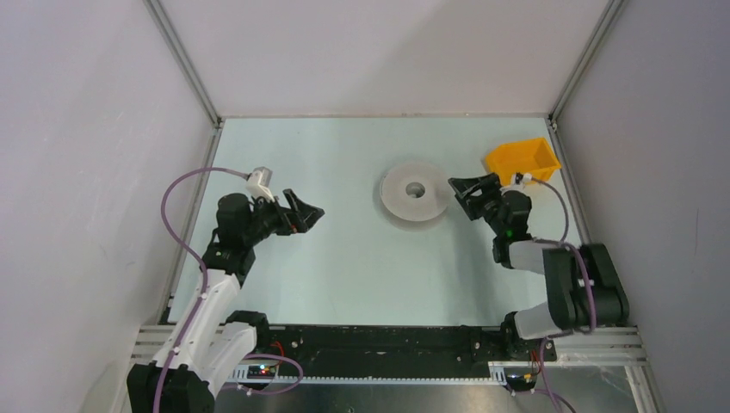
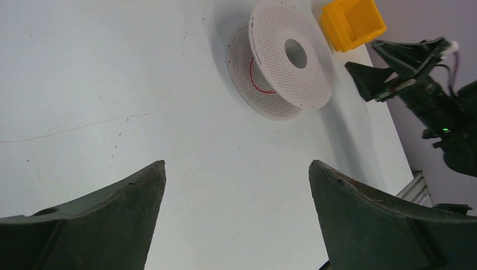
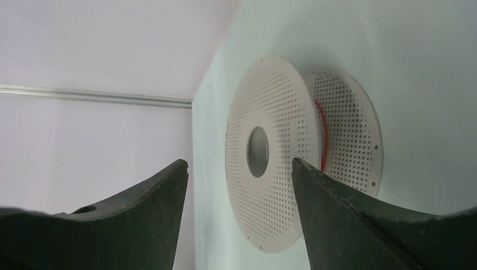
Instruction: Wrap the cables
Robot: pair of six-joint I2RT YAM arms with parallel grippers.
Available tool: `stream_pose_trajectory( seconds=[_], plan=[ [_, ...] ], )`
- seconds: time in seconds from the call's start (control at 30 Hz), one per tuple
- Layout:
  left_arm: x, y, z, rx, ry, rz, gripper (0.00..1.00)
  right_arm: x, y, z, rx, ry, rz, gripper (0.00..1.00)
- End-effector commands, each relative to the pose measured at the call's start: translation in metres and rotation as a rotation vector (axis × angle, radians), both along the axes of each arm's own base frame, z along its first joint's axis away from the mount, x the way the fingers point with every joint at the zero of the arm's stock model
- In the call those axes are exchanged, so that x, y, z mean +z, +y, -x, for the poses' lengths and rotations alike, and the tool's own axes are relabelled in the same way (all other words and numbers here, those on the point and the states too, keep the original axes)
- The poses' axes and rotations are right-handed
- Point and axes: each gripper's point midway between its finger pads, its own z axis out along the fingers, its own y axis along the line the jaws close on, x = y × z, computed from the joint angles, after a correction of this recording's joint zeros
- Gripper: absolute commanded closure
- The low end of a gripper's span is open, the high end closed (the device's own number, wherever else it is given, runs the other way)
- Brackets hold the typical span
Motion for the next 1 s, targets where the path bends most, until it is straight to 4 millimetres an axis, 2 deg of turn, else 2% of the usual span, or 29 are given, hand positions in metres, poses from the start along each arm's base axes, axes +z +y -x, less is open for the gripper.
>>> stream_pose_trajectory(
  seconds=[0.0,0.03,0.07,0.1,0.13,0.17,0.2,0.23,0.27,0.3,0.33,0.37,0.4,0.53,0.6,0.7,0.77,0.83,0.97],
  plan=[
    [0.031,0.002,-0.003,-0.003,-0.110,-0.028,0.00,0.026,-0.020,0.013,-0.025,-0.077,0.248,0.28],
    [0.034,0.002,-0.003,-0.005,-0.118,-0.028,0.00,0.039,-0.019,0.023,-0.014,-0.104,0.278,0.29],
    [0.037,0.001,-0.002,-0.009,-0.130,-0.027,0.00,0.062,-0.021,0.030,-0.008,-0.184,0.347,0.29],
    [0.043,0.000,0.000,-0.014,-0.146,-0.024,0.00,0.055,-0.020,0.039,0.015,-0.151,0.395,0.29],
    [0.046,0.000,0.001,-0.017,-0.154,-0.021,0.00,0.079,-0.024,0.046,0.005,-0.234,0.479,0.27],
    [0.052,-0.002,0.003,-0.026,-0.171,-0.016,0.00,0.069,-0.023,0.056,0.034,-0.190,0.535,0.26],
    [0.056,-0.004,0.004,-0.030,-0.182,-0.011,0.00,0.089,-0.030,0.063,0.015,-0.255,0.622,0.24],
    [0.066,-0.007,0.006,-0.040,-0.206,-0.007,0.00,0.081,-0.029,0.072,0.040,-0.220,0.666,0.23],
    [0.074,-0.007,0.006,-0.038,-0.227,-0.004,0.00,0.099,-0.036,0.079,0.015,-0.268,0.719,0.21],
    [0.080,-0.010,0.008,-0.047,-0.245,-0.001,0.00,0.097,-0.037,0.088,0.034,-0.242,0.746,0.20],
    [0.092,-0.011,0.009,-0.048,-0.274,0.001,0.00,0.100,-0.040,0.098,0.040,-0.243,0.775,0.14],
    [0.099,-0.013,0.011,-0.056,-0.295,0.003,0.00,0.107,-0.040,0.103,0.043,-0.257,0.784,0.05],
    [0.111,-0.014,0.011,-0.055,-0.331,-0.001,0.00,0.109,-0.039,0.113,0.056,-0.257,0.784,0.03],
    [0.145,-0.023,0.018,-0.085,-0.429,-0.011,0.00,0.128,-0.021,0.140,0.152,-0.344,0.745,0.01],
    [0.154,-0.028,0.023,-0.115,-0.467,-0.019,0.00,0.137,-0.015,0.151,0.177,-0.376,0.718,0.01],
    [0.161,-0.030,0.029,-0.138,-0.534,-0.038,0.00,0.148,-0.013,0.163,0.192,-0.393,0.704,0.01],
    [0.160,-0.026,0.031,-0.120,-0.569,-0.052,0.00,0.148,-0.014,0.170,0.206,-0.382,0.706,0.01],
    [0.151,-0.023,0.033,-0.102,-0.587,-0.062,0.00,0.150,-0.012,0.177,0.227,-0.388,0.702,0.00],
    [0.153,-0.021,0.039,-0.090,-0.618,-0.043,0.00,0.155,-0.013,0.184,0.220,-0.379,0.682,0.01]
  ],
)
